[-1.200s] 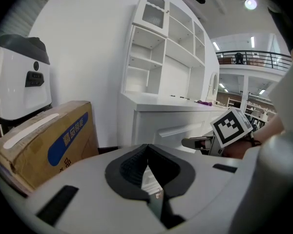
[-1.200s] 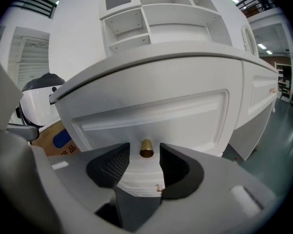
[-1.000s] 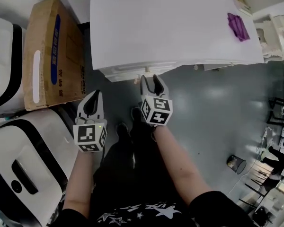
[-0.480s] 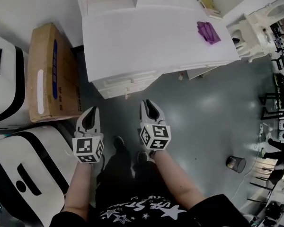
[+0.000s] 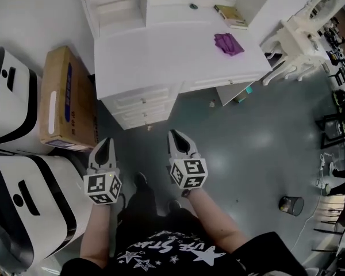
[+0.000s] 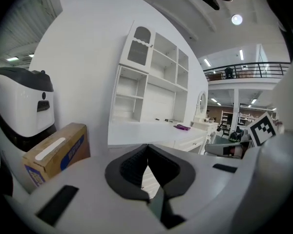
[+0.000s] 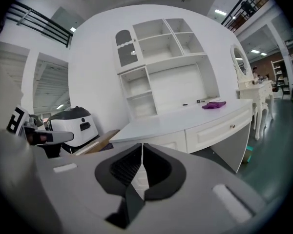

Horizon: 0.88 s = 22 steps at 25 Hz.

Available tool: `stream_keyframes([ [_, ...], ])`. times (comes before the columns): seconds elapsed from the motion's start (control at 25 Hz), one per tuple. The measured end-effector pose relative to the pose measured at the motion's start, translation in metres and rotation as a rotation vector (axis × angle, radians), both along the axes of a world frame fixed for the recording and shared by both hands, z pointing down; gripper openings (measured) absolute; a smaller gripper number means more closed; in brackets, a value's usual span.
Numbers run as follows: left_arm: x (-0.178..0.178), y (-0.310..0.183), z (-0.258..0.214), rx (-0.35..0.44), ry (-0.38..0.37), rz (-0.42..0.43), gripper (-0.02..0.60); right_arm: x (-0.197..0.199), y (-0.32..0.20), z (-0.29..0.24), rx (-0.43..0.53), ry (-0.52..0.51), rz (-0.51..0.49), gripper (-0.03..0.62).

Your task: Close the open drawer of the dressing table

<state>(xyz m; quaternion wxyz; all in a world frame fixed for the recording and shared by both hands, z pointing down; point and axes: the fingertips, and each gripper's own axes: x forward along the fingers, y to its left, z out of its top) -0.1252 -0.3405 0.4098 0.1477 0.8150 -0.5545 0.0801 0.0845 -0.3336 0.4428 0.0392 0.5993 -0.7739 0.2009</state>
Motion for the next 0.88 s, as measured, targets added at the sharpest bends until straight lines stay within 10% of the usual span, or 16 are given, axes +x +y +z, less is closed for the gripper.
stream_keyframes([
  [0.88,0.114,0.190,-0.027,0.036,-0.029,-0.005,0.009,0.081,0.176,-0.030,0.057,-0.066,-0.148,0.003],
])
